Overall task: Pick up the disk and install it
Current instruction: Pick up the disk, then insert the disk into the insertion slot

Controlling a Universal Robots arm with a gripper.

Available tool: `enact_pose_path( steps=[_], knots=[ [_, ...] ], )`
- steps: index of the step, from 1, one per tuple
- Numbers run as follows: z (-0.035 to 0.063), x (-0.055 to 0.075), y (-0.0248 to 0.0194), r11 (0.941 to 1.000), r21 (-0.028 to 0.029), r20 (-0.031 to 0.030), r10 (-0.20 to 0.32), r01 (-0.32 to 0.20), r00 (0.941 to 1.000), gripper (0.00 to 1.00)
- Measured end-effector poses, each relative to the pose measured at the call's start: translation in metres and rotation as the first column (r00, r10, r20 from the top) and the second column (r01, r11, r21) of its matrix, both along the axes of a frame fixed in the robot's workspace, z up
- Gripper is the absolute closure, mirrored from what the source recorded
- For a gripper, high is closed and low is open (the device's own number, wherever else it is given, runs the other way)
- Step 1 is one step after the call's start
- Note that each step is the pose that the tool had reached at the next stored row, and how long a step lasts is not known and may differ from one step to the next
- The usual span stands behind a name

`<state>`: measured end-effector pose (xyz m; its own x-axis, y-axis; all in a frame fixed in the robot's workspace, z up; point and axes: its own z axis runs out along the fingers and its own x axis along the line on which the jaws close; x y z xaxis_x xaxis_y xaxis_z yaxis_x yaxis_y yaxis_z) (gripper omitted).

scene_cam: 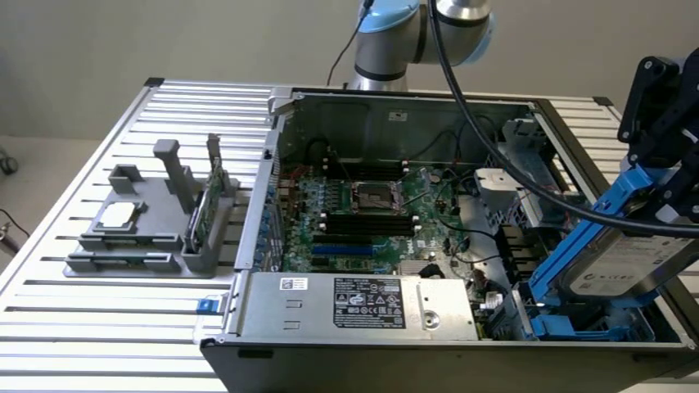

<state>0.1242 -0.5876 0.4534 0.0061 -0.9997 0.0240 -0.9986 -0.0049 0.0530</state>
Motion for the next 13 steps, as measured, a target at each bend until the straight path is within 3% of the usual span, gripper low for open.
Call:
enact_pose_path(
  steps=[13],
  knots=[
    [0.0,0.0,0.0,1.0,-0.0001,0.0,0.0,0.0,1.0,0.67]
  ],
)
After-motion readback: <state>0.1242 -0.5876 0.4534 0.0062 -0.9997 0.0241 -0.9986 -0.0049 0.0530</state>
